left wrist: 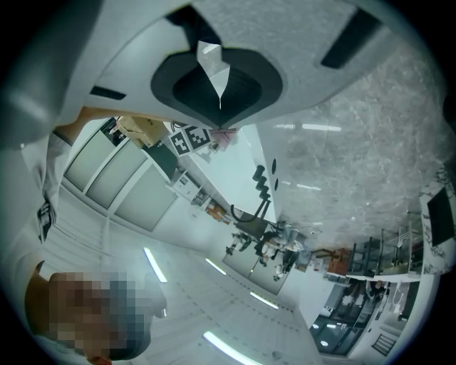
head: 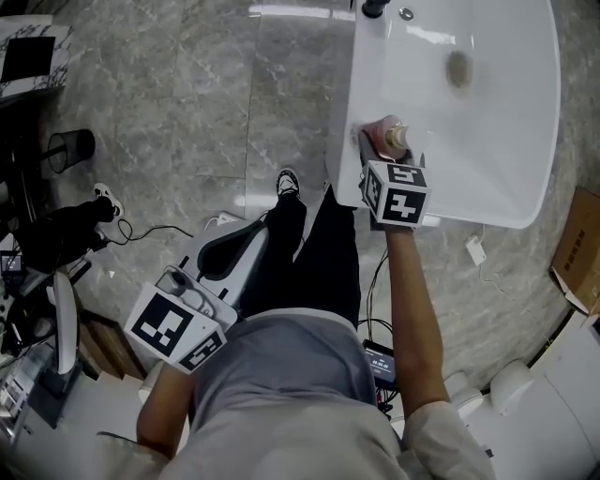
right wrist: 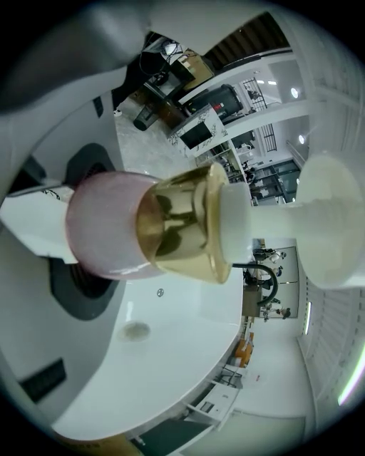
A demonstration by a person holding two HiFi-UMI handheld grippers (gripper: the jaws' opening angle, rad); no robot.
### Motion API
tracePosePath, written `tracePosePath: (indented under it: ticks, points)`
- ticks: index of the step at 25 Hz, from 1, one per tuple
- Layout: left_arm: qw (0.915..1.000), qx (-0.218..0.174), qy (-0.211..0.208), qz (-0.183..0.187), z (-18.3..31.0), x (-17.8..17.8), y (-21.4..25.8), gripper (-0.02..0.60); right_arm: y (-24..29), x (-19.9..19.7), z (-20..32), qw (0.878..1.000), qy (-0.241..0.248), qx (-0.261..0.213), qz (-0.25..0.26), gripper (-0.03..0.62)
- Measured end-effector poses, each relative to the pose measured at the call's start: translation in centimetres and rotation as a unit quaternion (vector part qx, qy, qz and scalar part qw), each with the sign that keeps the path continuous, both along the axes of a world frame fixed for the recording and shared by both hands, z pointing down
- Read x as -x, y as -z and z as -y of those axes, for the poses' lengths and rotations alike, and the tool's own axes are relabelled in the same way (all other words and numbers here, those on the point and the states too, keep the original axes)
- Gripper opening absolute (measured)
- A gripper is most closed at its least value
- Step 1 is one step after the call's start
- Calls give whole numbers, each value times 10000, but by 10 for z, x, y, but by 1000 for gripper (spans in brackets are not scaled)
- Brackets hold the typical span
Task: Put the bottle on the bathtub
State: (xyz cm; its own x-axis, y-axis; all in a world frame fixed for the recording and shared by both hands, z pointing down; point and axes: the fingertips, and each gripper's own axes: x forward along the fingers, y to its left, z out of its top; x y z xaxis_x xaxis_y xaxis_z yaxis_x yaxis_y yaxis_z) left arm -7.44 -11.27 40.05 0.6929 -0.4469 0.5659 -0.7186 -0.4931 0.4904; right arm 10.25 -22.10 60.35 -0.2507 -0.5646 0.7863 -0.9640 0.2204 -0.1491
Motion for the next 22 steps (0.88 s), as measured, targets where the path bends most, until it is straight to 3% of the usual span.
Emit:
tracePosePath:
  ticks: [22]
  points:
    - [9999, -11, -18, -138, 7, -2, -2, 9, -10, 12, 0, 9991, 331, -87, -269, 221]
